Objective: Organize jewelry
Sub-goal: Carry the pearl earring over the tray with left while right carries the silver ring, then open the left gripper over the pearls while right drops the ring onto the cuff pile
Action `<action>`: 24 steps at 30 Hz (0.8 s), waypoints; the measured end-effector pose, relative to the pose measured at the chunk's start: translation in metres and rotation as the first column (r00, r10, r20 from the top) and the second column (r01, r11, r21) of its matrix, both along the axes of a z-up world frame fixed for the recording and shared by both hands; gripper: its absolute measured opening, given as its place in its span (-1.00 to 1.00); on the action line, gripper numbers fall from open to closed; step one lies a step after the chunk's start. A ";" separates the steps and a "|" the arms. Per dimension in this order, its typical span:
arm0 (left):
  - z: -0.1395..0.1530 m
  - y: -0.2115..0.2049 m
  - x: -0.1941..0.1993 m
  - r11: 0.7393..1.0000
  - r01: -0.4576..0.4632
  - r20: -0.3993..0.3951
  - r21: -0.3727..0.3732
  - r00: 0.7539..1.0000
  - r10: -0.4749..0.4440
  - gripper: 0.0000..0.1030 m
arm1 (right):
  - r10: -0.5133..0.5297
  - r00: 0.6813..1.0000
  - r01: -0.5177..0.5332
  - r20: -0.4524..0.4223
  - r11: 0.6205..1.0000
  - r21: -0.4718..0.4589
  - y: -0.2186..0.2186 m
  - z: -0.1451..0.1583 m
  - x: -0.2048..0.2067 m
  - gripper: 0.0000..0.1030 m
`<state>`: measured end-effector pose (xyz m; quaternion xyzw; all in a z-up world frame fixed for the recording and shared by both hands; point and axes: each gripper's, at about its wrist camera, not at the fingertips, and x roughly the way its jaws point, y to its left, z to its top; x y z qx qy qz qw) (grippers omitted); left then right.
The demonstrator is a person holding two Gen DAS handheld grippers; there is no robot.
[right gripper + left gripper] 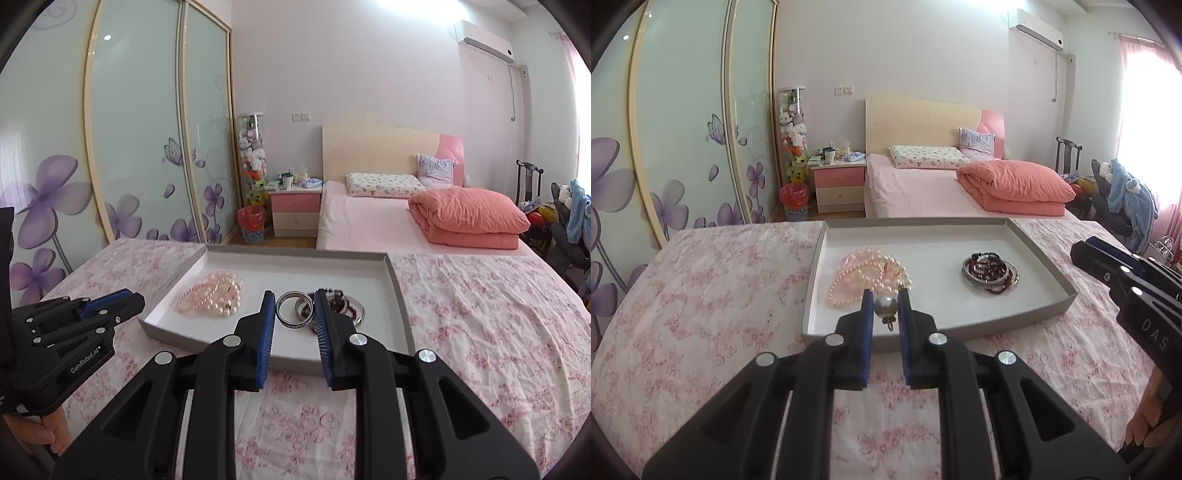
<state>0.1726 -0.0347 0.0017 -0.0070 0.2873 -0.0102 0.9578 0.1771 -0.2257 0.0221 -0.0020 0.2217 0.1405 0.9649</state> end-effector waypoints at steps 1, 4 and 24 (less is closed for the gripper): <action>0.001 0.000 0.005 1.000 0.000 0.006 -0.004 1.000 0.000 -0.73 | -0.001 1.000 0.001 0.004 1.000 -0.002 0.000 0.001 0.003 -0.56; 0.002 -0.001 0.018 1.000 -0.001 0.015 -0.005 1.000 0.001 -0.73 | -0.005 1.000 0.005 0.009 1.000 0.005 0.002 0.001 0.019 -0.56; -0.037 -0.005 0.104 0.998 0.037 -0.096 -0.051 0.995 -0.042 -0.73 | -0.043 0.984 0.057 -0.172 0.995 0.079 0.002 -0.040 0.106 -0.55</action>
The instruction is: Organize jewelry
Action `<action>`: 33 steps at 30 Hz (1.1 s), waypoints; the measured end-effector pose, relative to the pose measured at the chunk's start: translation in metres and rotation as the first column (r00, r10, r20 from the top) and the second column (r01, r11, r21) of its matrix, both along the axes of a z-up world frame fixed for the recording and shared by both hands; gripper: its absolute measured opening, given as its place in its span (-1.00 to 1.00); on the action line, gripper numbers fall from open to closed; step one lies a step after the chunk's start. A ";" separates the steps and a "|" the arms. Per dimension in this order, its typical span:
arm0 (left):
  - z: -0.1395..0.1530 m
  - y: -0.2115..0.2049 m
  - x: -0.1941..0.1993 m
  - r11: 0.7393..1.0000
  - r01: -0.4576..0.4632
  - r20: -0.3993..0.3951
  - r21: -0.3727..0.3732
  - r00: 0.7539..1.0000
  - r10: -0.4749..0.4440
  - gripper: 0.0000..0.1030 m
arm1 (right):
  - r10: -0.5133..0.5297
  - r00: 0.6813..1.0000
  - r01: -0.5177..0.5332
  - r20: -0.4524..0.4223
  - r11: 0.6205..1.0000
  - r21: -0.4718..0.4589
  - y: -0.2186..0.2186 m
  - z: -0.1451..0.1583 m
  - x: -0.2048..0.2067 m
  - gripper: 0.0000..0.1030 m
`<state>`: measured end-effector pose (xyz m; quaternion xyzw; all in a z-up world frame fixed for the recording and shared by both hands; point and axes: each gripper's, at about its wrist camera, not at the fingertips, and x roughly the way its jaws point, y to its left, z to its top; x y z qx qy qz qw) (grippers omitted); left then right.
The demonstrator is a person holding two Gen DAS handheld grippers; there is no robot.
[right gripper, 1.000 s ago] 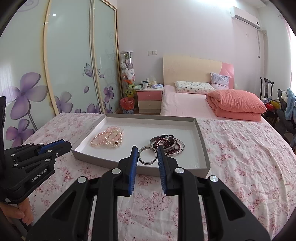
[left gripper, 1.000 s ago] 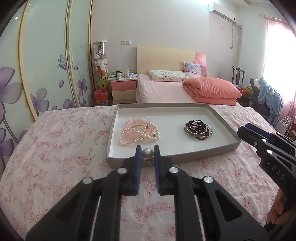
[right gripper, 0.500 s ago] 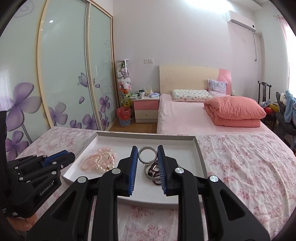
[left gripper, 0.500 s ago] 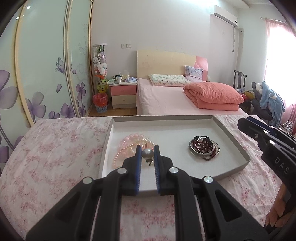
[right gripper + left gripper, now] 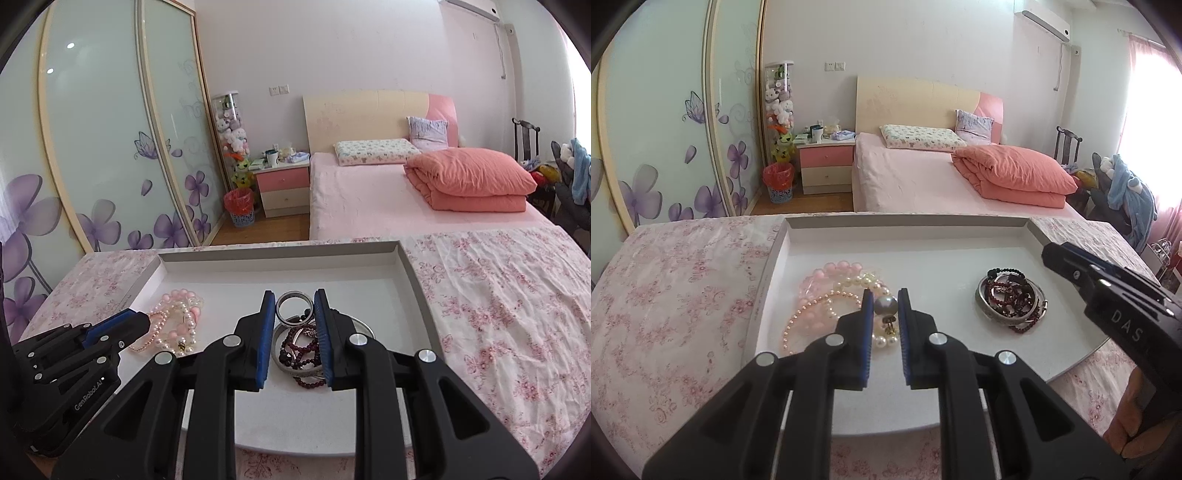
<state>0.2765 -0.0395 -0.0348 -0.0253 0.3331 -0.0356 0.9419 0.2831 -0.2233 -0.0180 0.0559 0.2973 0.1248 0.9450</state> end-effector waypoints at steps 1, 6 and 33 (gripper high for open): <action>-0.001 0.000 0.002 1.000 0.004 -0.004 -0.006 1.000 -0.004 -0.73 | 0.008 1.000 -0.007 -0.016 1.000 0.011 0.000 -0.002 0.002 -0.55; -0.002 0.010 0.003 0.999 -0.017 -0.002 -0.045 1.000 0.017 -0.31 | 0.004 1.000 -0.003 -0.028 1.000 0.031 -0.005 -0.003 0.001 -0.08; 0.036 0.060 -0.063 0.987 -0.146 0.060 -0.061 0.987 0.150 0.39 | -0.039 0.996 0.036 0.076 0.998 0.044 -0.019 0.033 -0.056 0.93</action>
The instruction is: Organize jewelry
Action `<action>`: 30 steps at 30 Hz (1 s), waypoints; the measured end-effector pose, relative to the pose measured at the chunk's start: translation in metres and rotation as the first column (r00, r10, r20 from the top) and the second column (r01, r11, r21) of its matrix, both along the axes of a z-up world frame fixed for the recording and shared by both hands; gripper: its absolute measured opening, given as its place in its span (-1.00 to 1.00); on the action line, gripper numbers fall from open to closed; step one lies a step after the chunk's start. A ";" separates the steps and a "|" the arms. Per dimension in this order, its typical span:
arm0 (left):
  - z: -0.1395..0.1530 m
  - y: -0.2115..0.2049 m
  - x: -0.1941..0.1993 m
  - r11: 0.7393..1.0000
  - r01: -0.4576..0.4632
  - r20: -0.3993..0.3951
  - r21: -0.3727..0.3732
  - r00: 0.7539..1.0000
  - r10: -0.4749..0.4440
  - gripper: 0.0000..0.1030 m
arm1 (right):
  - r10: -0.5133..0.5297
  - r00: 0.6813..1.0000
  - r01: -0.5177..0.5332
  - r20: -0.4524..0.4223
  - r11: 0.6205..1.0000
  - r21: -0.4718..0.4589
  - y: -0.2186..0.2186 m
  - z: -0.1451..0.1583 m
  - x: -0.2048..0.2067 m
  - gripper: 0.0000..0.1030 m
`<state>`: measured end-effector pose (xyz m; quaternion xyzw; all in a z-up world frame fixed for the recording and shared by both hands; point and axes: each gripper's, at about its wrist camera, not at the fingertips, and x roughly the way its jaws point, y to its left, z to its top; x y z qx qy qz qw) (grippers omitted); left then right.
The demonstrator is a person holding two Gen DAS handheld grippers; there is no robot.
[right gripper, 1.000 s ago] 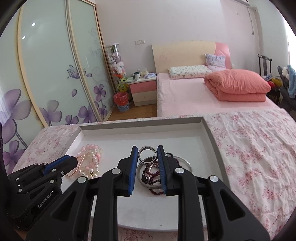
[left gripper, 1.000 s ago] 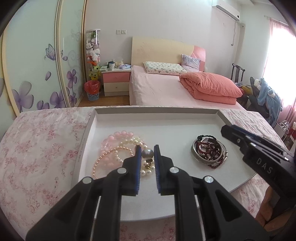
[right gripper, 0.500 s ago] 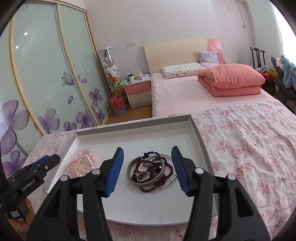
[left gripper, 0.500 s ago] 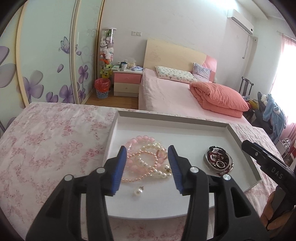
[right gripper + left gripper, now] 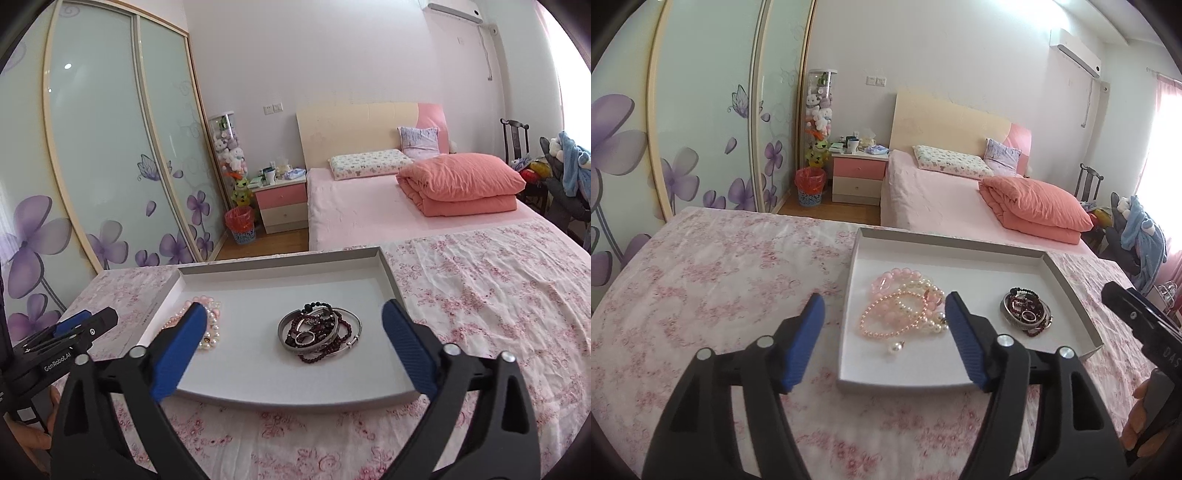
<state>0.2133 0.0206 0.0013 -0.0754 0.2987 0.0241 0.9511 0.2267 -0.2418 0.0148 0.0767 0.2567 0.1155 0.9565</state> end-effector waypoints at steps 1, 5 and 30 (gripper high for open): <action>0.001 0.002 -0.005 1.000 -0.005 0.004 0.003 1.000 0.005 0.43 | -0.004 1.000 0.004 0.006 1.000 -0.001 -0.001 0.002 -0.004 0.96; 0.006 0.006 -0.017 0.999 -0.022 0.022 0.036 1.000 0.021 0.70 | -0.014 1.000 0.015 0.011 1.000 -0.017 0.000 0.004 -0.013 0.97; 0.023 0.007 -0.130 0.998 0.011 0.148 0.069 0.989 -0.021 0.92 | 0.010 0.993 -0.002 0.120 0.998 -0.066 -0.004 0.021 -0.112 0.97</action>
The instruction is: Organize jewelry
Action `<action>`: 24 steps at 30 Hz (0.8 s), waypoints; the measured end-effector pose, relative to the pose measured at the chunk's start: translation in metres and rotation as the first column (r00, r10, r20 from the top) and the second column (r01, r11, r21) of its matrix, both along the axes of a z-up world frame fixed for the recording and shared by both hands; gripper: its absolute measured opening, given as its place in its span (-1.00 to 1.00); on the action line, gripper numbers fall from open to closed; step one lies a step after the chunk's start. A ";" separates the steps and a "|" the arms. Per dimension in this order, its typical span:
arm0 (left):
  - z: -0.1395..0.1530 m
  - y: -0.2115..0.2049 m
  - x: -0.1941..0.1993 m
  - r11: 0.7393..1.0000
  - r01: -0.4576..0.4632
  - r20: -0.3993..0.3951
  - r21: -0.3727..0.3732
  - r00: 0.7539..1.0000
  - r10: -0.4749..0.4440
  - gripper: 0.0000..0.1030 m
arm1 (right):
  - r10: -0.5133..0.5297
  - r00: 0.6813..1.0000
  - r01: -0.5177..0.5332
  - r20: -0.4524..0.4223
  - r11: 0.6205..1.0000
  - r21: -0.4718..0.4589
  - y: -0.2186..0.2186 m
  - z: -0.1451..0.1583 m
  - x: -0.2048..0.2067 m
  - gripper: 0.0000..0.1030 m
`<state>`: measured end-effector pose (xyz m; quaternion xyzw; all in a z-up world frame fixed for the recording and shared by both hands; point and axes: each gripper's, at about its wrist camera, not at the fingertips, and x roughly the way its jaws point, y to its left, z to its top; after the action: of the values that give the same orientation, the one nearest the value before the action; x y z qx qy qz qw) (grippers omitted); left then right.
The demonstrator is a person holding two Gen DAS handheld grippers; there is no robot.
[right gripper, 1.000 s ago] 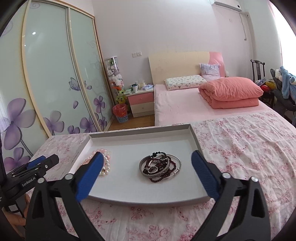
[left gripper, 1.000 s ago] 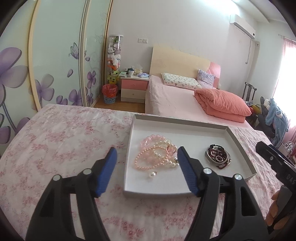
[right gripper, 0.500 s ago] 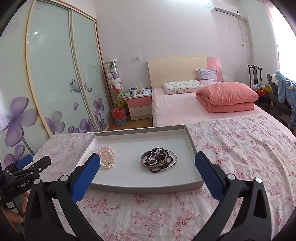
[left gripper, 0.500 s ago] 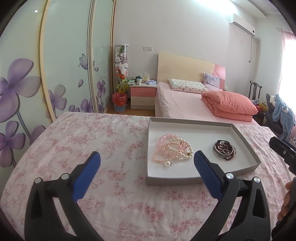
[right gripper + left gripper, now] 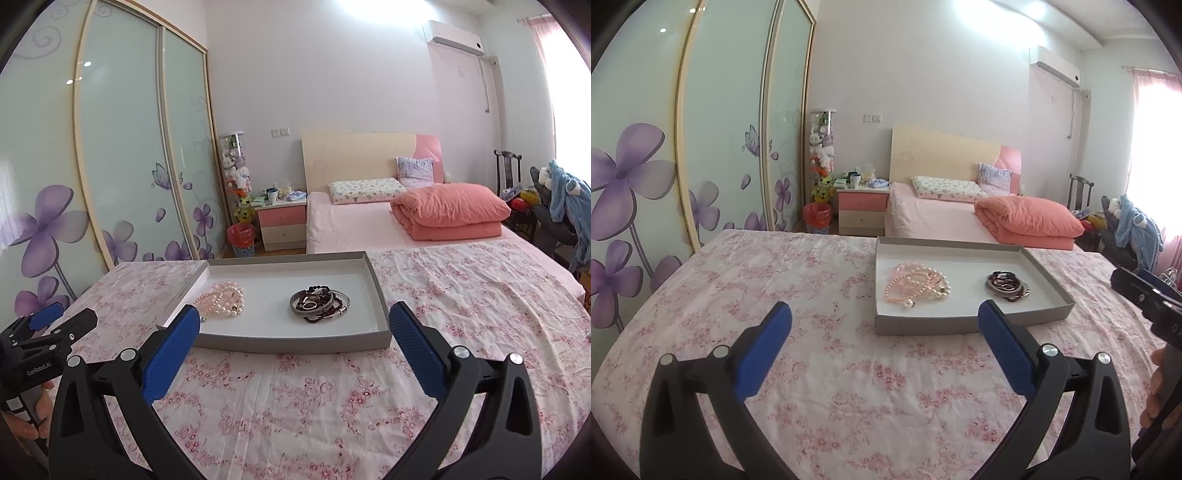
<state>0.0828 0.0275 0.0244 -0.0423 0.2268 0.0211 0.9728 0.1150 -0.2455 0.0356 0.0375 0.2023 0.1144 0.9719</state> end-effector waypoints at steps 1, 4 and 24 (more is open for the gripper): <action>0.000 -0.001 -0.004 1.000 0.005 0.006 -0.005 1.000 -0.005 0.92 | 0.002 1.000 -0.002 0.009 1.000 -0.006 0.001 0.000 -0.004 0.97; -0.003 -0.004 -0.015 1.000 0.021 0.014 -0.019 1.000 -0.020 0.92 | 0.013 1.000 -0.012 0.023 1.000 -0.023 0.004 -0.001 -0.014 0.97; -0.016 -0.026 -0.045 0.999 0.042 0.039 0.023 0.998 -0.043 0.92 | 0.023 0.999 -0.022 0.026 0.999 -0.036 0.003 -0.020 -0.042 0.97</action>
<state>0.0382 0.0018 0.0083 -0.0269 0.2082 0.0023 0.9777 0.0734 -0.2422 0.0157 0.0165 0.1920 0.1224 0.9736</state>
